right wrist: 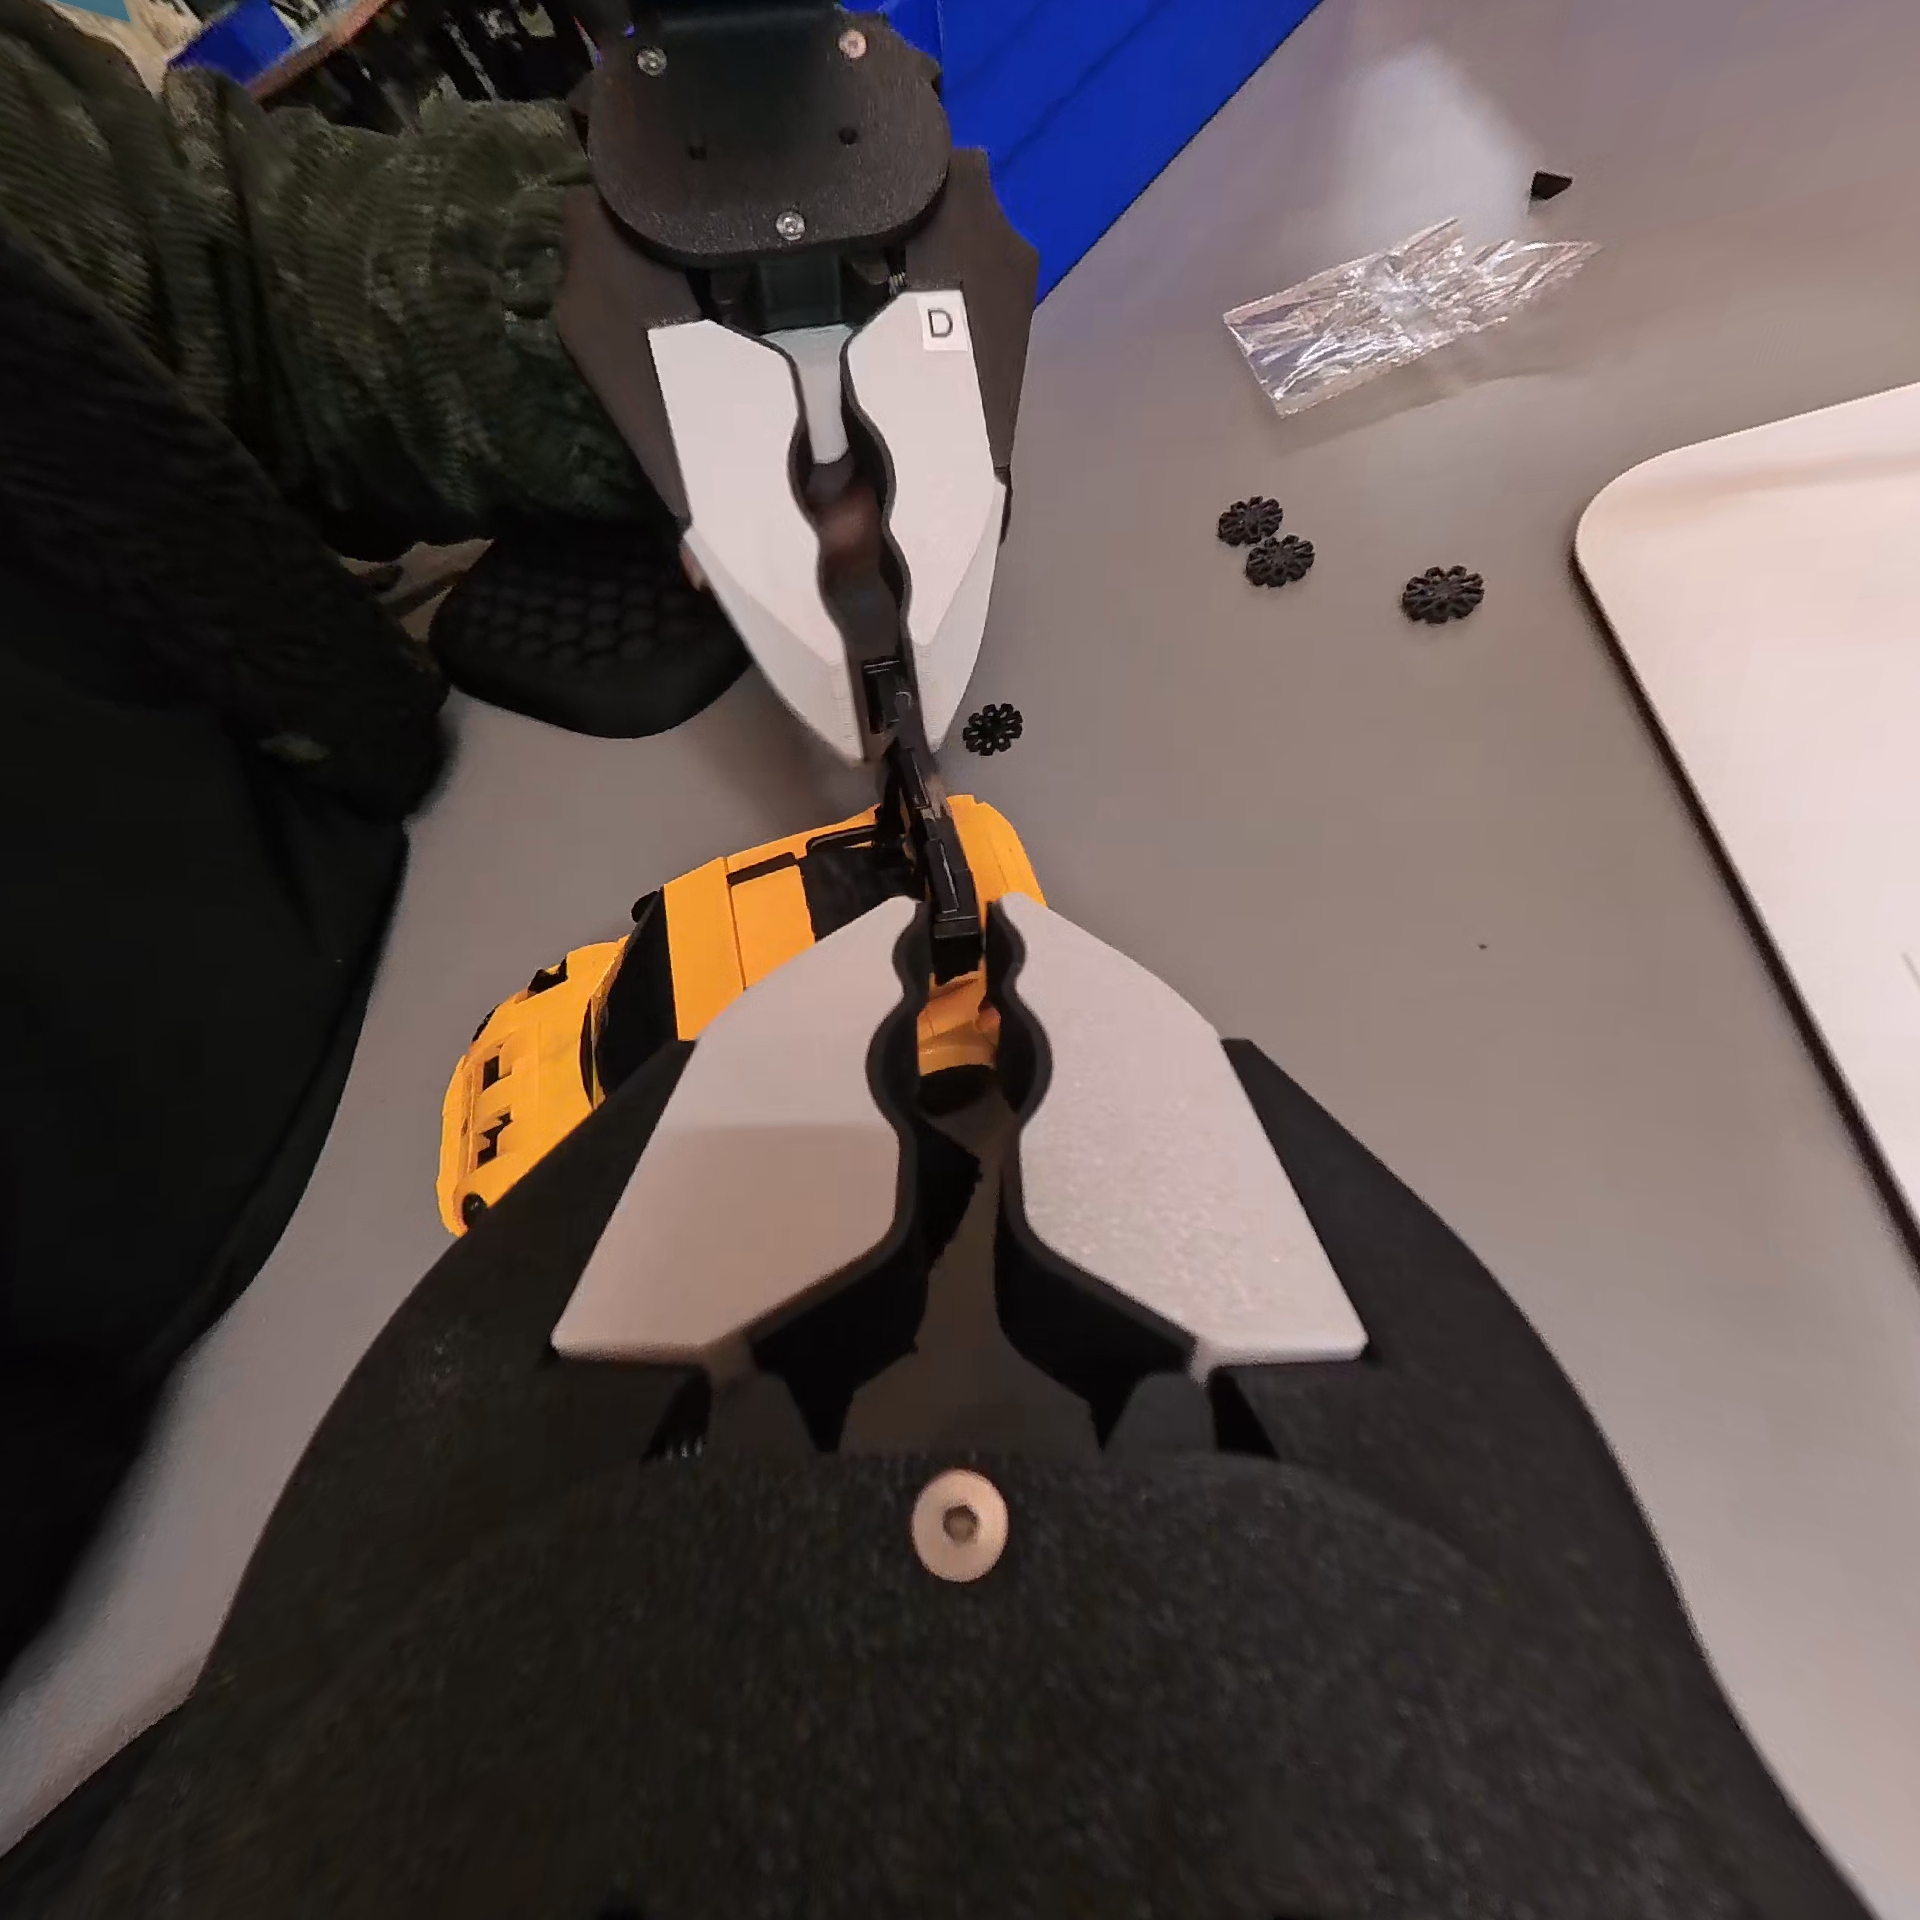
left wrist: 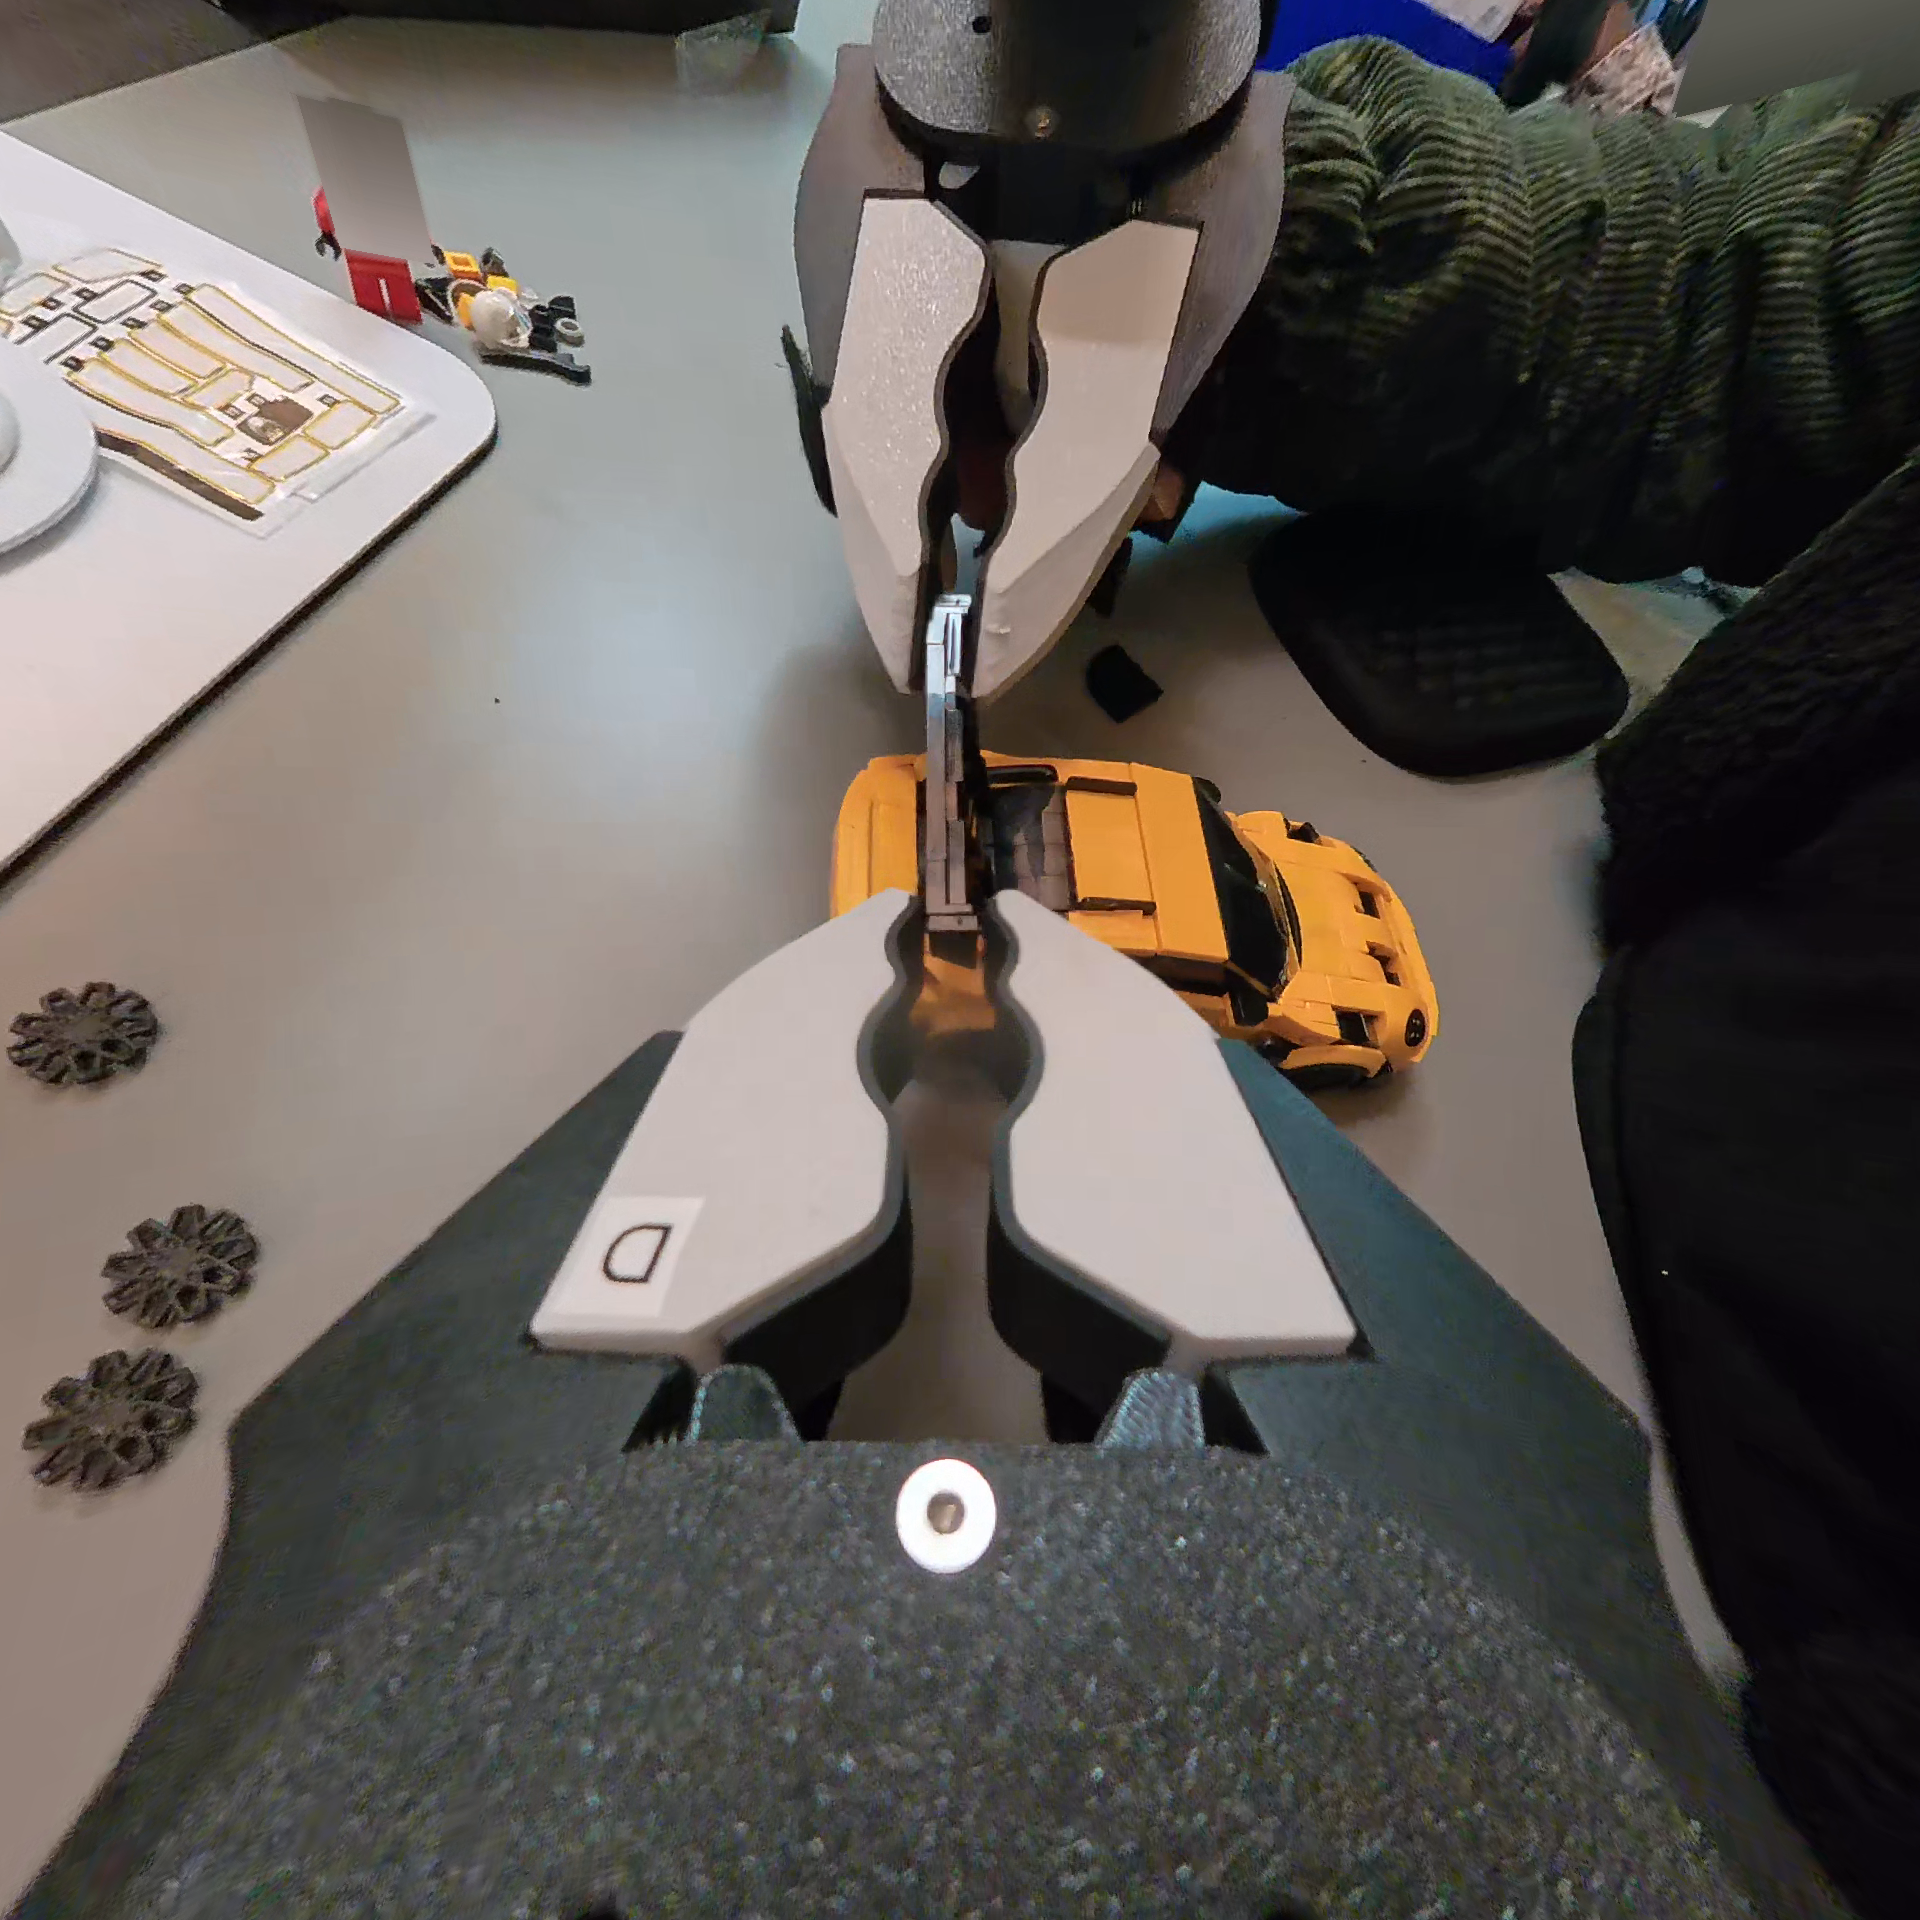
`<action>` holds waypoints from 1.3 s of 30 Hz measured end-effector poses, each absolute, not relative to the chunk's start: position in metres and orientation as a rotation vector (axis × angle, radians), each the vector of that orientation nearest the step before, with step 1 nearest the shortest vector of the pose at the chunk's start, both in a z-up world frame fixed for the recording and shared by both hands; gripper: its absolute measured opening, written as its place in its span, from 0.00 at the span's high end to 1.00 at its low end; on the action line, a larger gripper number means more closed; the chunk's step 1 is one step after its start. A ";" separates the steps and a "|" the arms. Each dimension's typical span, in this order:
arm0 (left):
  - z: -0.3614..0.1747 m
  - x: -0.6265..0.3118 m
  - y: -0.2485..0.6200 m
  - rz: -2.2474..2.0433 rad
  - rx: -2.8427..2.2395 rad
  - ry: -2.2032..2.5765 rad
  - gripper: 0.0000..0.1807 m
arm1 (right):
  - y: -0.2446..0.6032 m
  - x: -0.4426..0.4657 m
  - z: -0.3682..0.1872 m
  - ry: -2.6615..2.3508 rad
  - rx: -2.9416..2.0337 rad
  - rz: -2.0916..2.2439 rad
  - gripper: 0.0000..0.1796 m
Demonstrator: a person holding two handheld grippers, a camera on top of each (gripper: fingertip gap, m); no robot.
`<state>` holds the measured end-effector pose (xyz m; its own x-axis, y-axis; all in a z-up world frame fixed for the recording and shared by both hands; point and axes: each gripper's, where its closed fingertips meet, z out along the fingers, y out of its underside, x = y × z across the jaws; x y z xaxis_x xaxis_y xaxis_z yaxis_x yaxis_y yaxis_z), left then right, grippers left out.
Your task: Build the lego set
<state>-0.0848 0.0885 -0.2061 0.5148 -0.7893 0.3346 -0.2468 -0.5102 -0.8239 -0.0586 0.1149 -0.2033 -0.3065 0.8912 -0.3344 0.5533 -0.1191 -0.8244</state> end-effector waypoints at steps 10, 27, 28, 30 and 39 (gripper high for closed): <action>-0.203 -0.083 0.091 -0.930 -2.003 0.856 0.95 | 0.113 -0.059 -0.201 -1.914 -1.486 1.429 0.96; -0.204 -0.081 0.089 -0.925 -1.987 0.929 0.95 | 0.108 -0.058 -0.203 -2.121 -1.406 1.450 0.95; -0.204 -0.081 0.089 -0.925 -1.987 0.932 0.95 | 0.108 -0.058 -0.203 -2.120 -1.415 1.454 0.96; -0.204 -0.081 0.090 -0.927 -1.988 0.929 0.95 | 0.109 -0.058 -0.202 -2.110 -1.440 1.450 0.95; -0.200 -0.088 0.089 -0.904 -1.991 0.860 0.90 | 0.119 -0.049 -0.194 -1.957 -1.490 1.399 0.92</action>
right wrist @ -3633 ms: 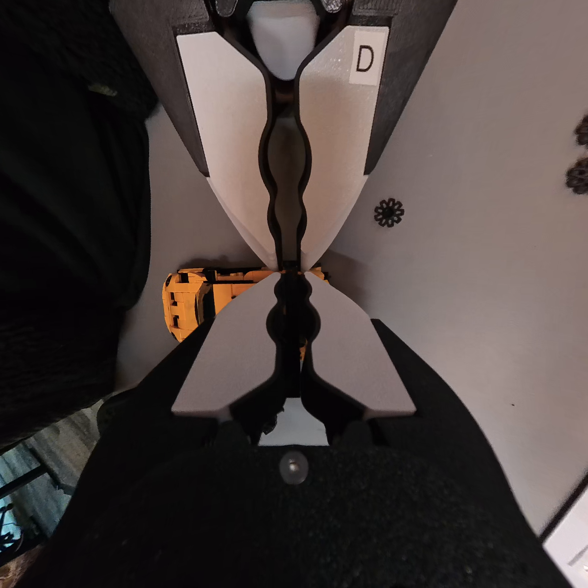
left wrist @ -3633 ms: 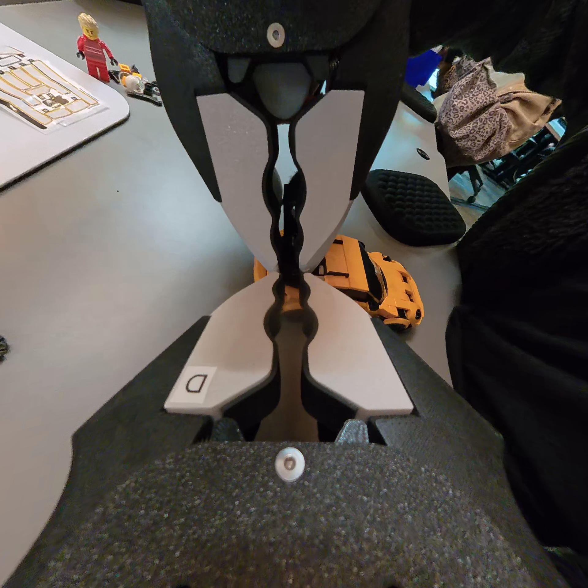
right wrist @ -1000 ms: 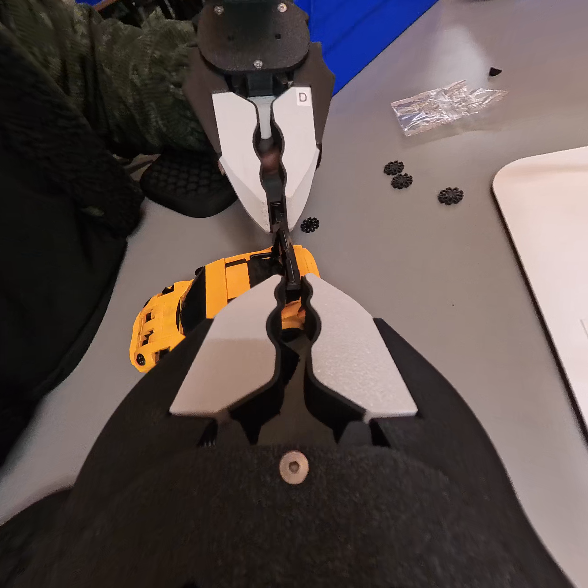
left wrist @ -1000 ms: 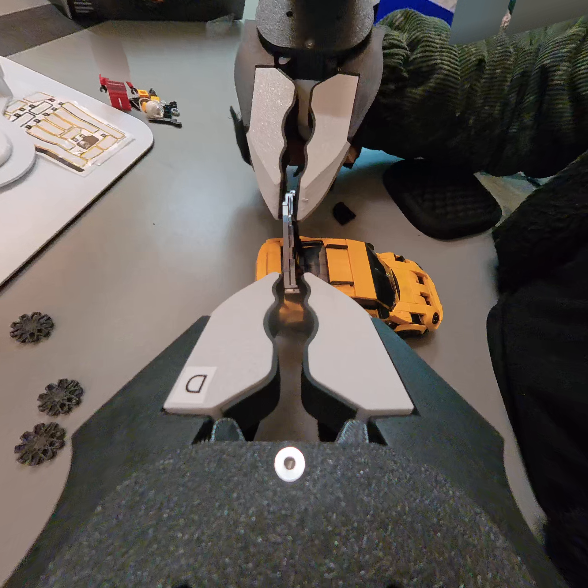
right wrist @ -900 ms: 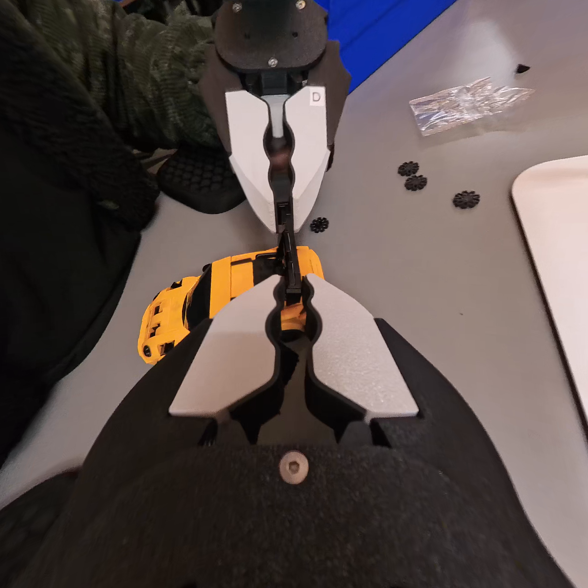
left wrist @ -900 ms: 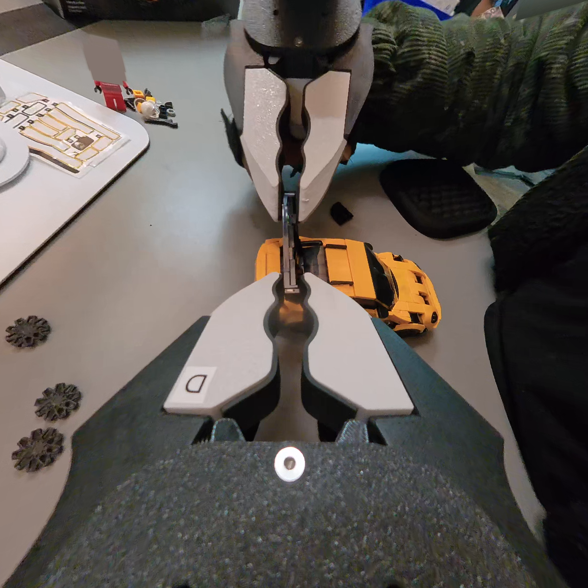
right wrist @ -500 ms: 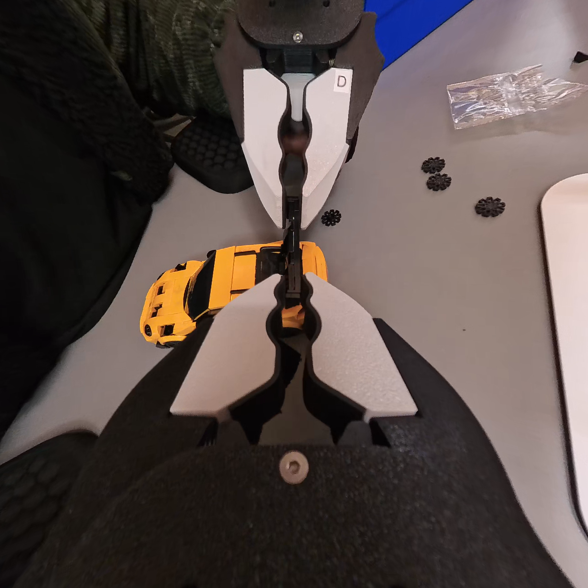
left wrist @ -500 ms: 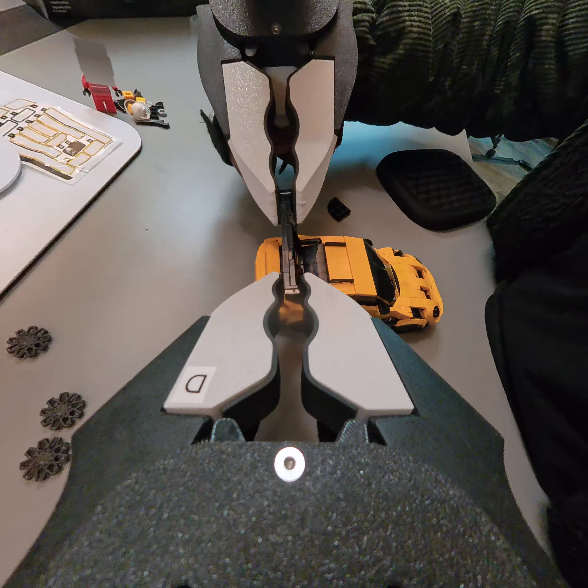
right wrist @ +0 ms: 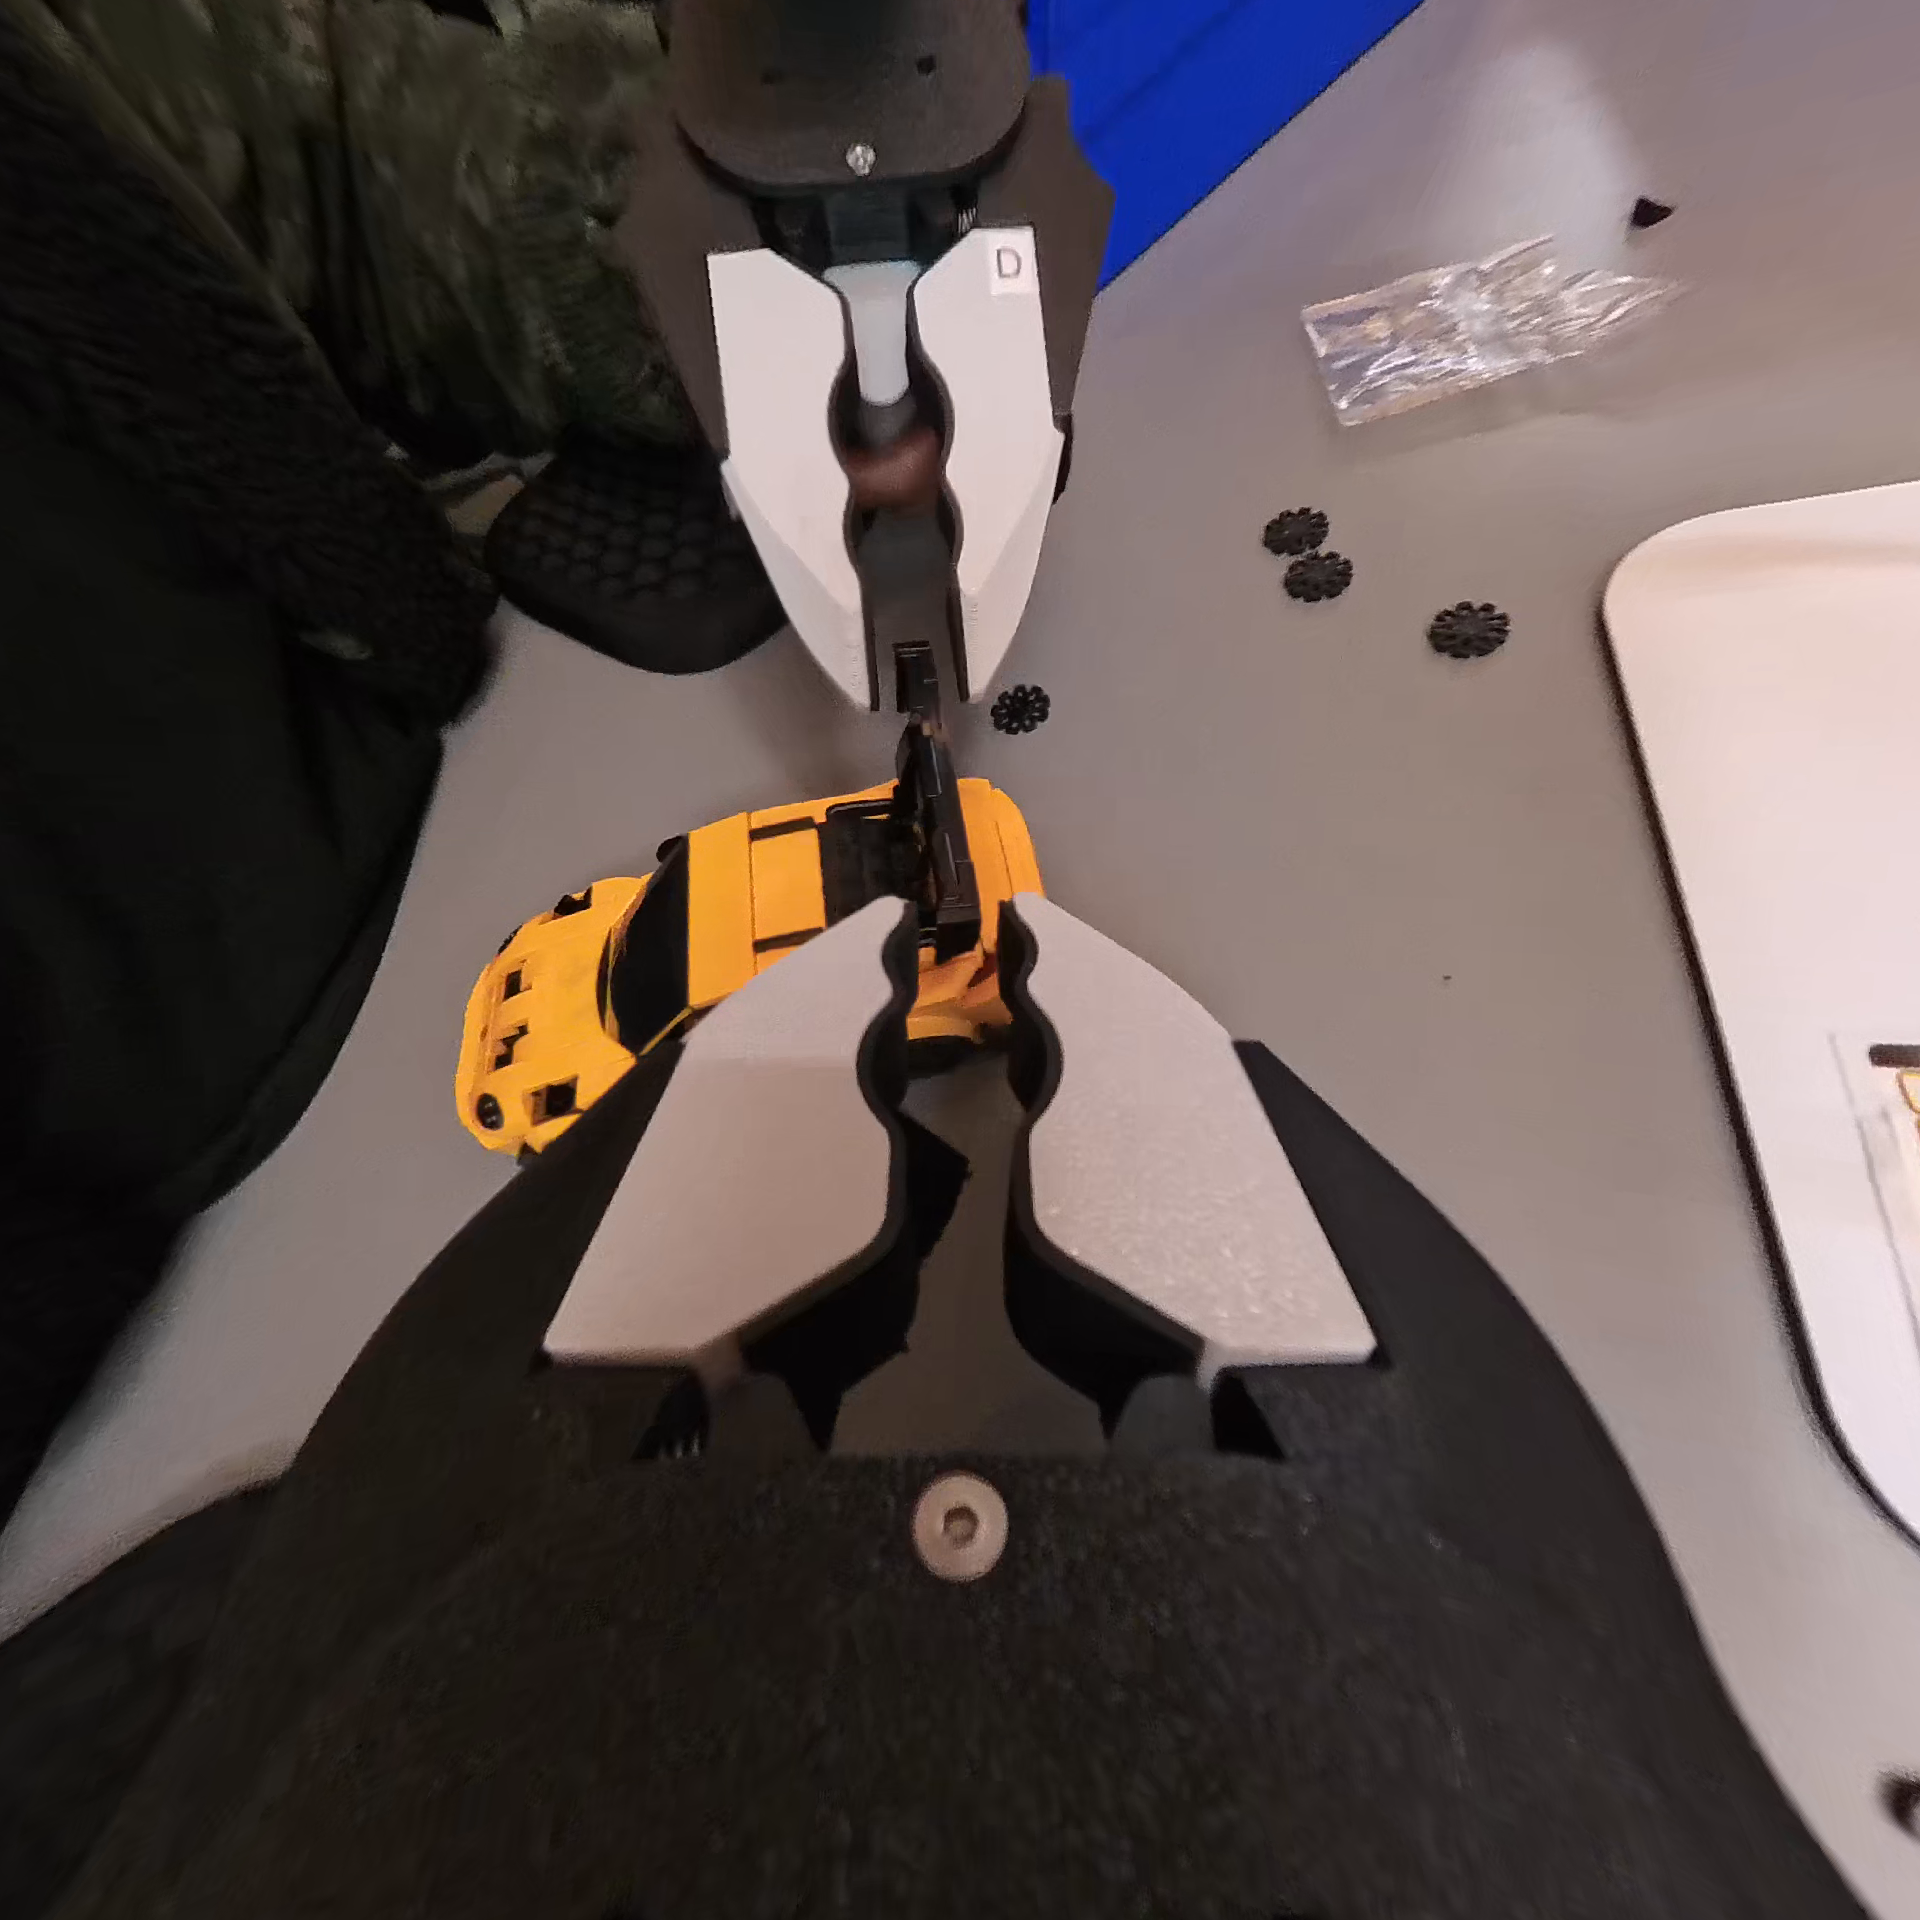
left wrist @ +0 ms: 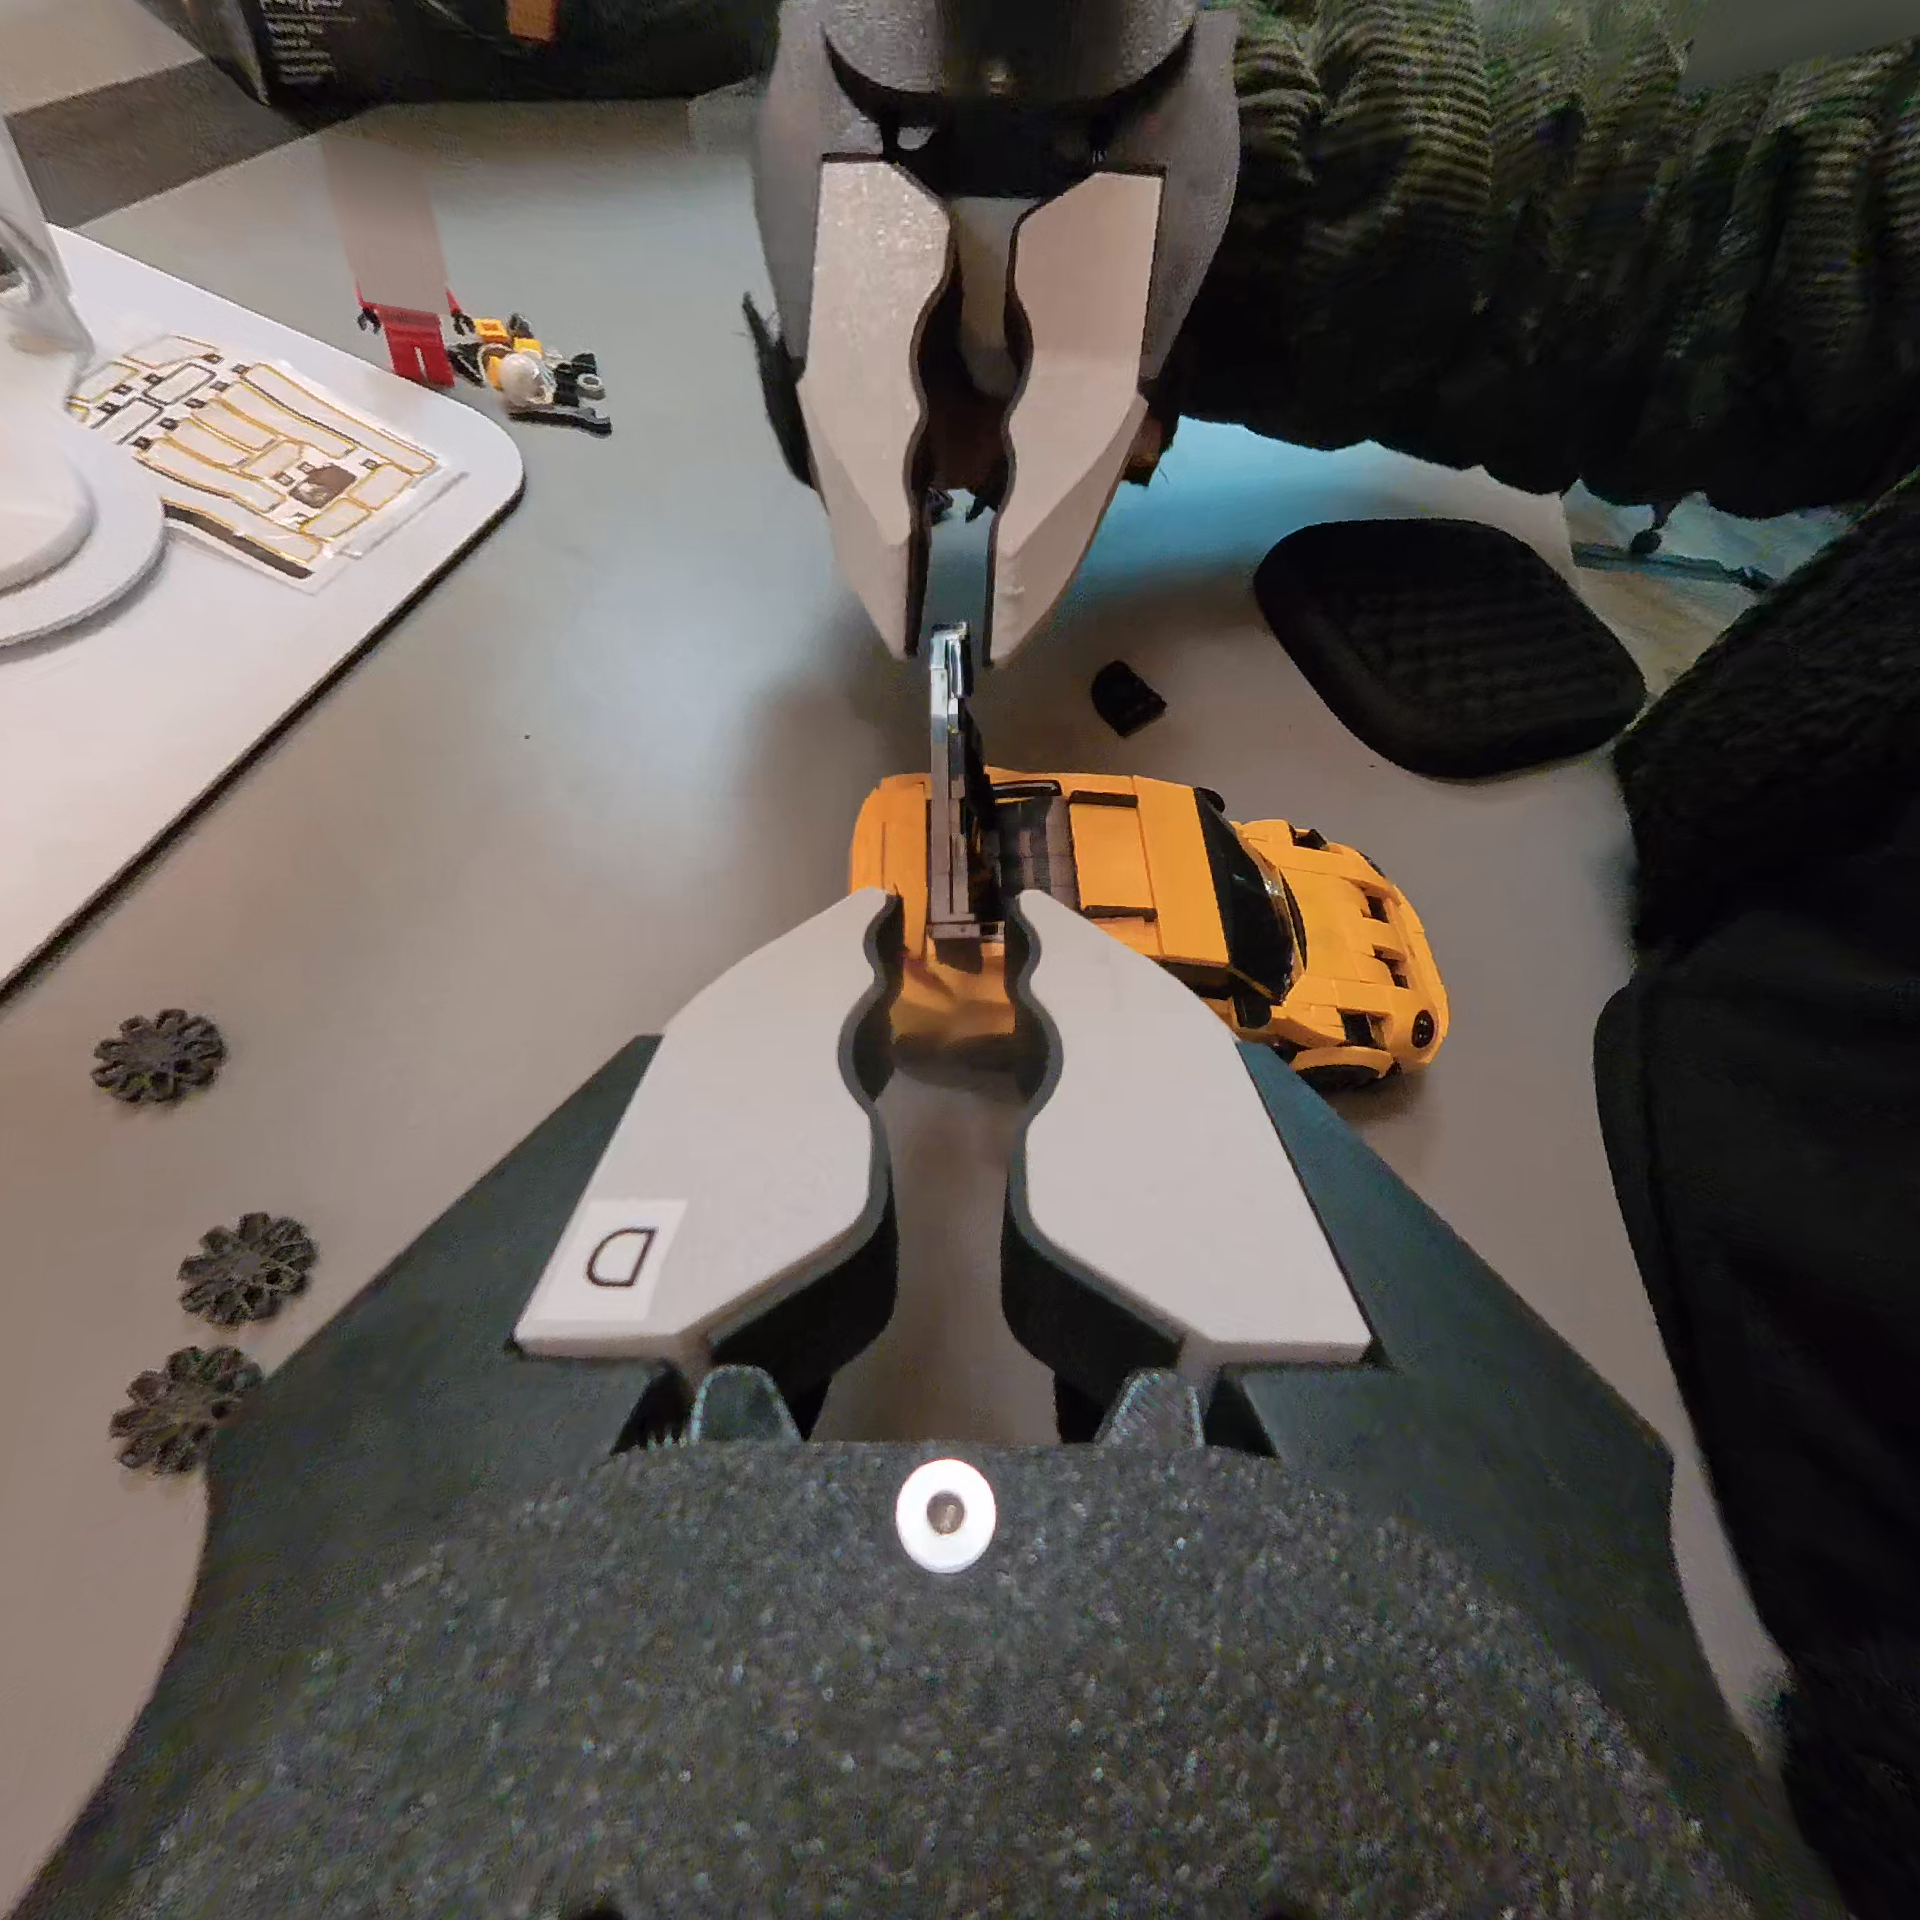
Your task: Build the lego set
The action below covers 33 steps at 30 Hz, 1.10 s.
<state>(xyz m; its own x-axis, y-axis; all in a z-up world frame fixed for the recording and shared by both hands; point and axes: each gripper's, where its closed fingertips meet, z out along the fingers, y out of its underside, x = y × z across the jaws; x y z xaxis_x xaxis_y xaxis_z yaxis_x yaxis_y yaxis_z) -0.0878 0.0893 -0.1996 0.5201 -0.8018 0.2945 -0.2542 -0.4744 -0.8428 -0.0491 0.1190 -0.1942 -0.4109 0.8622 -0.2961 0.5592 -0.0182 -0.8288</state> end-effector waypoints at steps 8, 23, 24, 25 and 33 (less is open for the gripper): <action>-0.202 -0.084 0.088 -0.990 -2.042 0.807 0.95 | 0.115 -0.050 -0.199 -1.976 -1.526 1.400 0.95; -0.198 -0.082 0.085 -1.163 -2.062 0.739 0.90 | 0.118 -0.048 -0.195 -2.004 -1.563 1.400 0.87; -0.197 -0.082 0.085 -1.150 -2.055 0.740 0.89 | 0.123 -0.049 -0.194 -2.008 -1.507 1.271 0.87; -0.197 -0.083 0.086 -1.118 -2.056 0.746 0.89 | 0.127 -0.050 -0.192 -2.010 -1.453 1.139 0.87; -0.190 -0.088 0.090 -0.908 -1.981 0.778 0.89 | 0.110 -0.060 -0.177 -2.089 -1.113 0.378 0.86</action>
